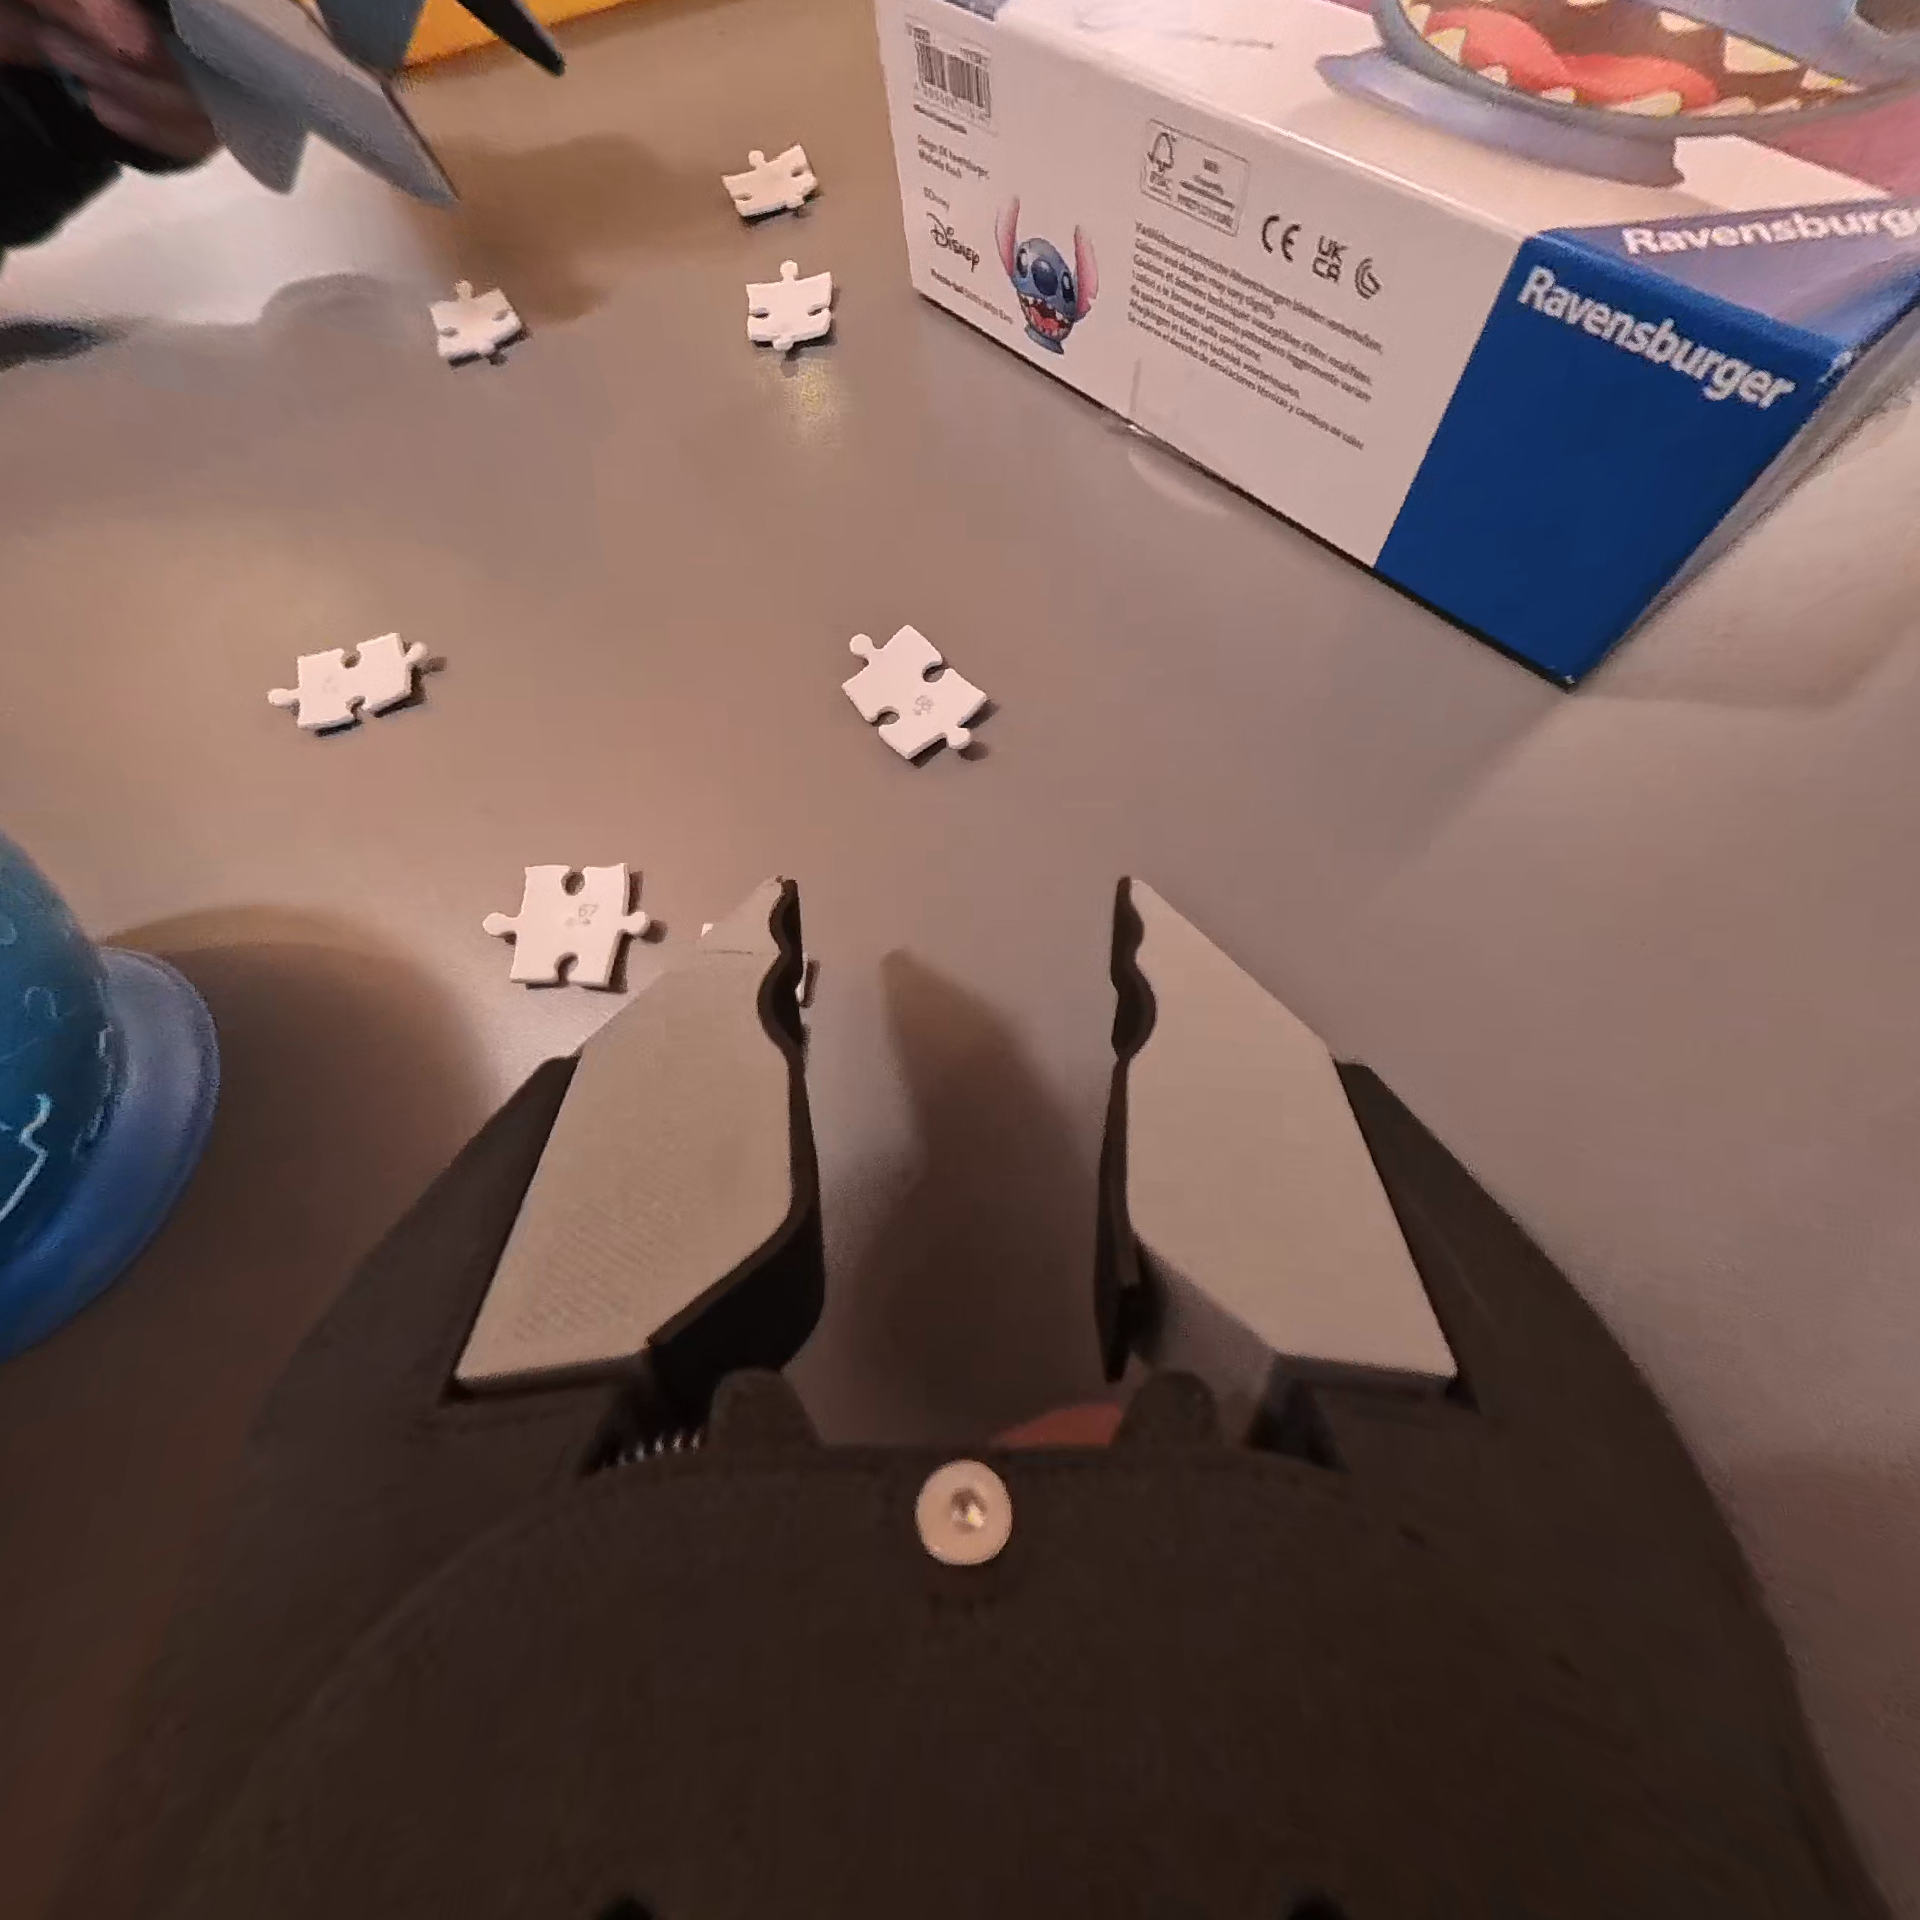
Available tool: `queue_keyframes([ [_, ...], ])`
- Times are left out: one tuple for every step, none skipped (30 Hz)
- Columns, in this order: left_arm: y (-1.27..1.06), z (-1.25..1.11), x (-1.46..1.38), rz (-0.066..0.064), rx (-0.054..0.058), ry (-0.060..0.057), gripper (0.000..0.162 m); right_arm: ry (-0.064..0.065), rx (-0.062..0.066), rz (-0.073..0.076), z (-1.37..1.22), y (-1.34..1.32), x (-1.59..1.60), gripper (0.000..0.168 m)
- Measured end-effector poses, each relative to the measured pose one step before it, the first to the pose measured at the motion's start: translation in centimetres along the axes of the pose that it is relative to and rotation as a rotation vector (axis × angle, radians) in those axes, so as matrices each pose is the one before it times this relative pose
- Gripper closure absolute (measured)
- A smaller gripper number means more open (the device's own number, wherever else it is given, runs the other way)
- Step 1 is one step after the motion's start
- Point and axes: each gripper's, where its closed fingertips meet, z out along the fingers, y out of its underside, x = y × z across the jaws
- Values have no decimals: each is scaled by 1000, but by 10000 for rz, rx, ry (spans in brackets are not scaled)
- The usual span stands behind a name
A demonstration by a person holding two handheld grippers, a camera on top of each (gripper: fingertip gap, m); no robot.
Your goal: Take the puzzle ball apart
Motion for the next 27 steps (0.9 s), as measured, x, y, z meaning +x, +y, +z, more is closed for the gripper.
queue_keyframes([
  [338, -63, 27, 133, -42, 64, 94, -93, -12, 133, 19, 22, 29, 111],
  [389, -88, 253, 139, -28, 204, 93, -119, 9, 80, -18, -10, -58, 110],
  [306, -109, 500, 169, 33, 318, 90, -69, 46, 49, -41, -56, -33, 110],
  [102, -116, 313, 162, 116, 136, 90, -12, 87, 22, -86, -103, 16, 110],
  [-87, -112, -90, 152, 121, -126, 91, 21, 126, -8, -112, -159, 14, 110],
  [-222, -67, -185, 187, 102, -160, 92, 33, 161, -26, -139, -195, 10, 111],
  [-292, 28, -11, 203, 79, -3, 93, 21, 168, -36, -137, -216, -24, 111],
  [-223, 115, 83, 163, -21, 88, 93, -4, 127, -36, -124, -155, -45, 112],
  [-312, 164, 320, 77, -26, 222, 93, -18, 80, -16, -83, -94, -45, 112],
  [-504, 143, 949, 62, 84, 545, 92, 7, 70, 7, -69, -78, 24, 112],
  [-538, 90, 1115, 116, 120, 545, 92, 37, 85, 4, -84, -104, 40, 112],
  [-533, 106, 716, 142, 102, 229, 91, 31, 91, -14, -95, -102, 20, 112],
  [-638, 179, 585, 139, 148, 102, 92, 35, 81, -20, -85, -98, 19, 112],
  [-727, 356, 697, 174, 144, 166, 95, 34, 52, -19, -47, -55, 18, 113],
  [-700, 568, 618, 292, 3, 132, 99, 13, 7, -17, -3, -13, 1, 114],
  [-945, 811, 240, 372, -11, -76, 101, 1, -29, -10, 31, 38, -7, 114],
  [-1318, 1040, -119, 373, 78, -240, 106, 1, -43, -3, 45, 55, -9, 114],
  [-1374, 1297, -20, 404, 18, -109, 112, -3, -33, -1, 37, 35, 0, 114],
  [-1379, 1508, 267, 358, -65, 162, 114, 1, 3, -2, -5, 0, -2, 114],
  [-1339, 1659, 391, 230, -119, 288, 116, 10, 61, -1, -59, -74, 9, 114],
  [-1273, 1720, 478, 121, -149, 349, 119, 21, 119, 5, -122, -135, 25, 115],
  [-1168, 1678, 682, 119, -133, 474, 122, 15, 163, 12, -168, -195, 24, 115],
  [-921, 1642, 471, 146, -132, 358, 124, 6, 192, 28, -208, -225, 21, 116],
  [-515, 1558, 15, 148, -219, 117, 125, -22, 190, 61, -217, -206, -13, 116],
  [-139, 1445, -137, 16, -281, 64, 125, -74, 163, 89, -213, -160, -70, 116],
  [139, 1279, 162, -136, -295, 267, 124, -90, 133, 103, -207, -114, -98, 117],
  [330, 1074, 276, -202, -272, 317, 125, -69, 100, 101, -187, -82, -65, 117],
])
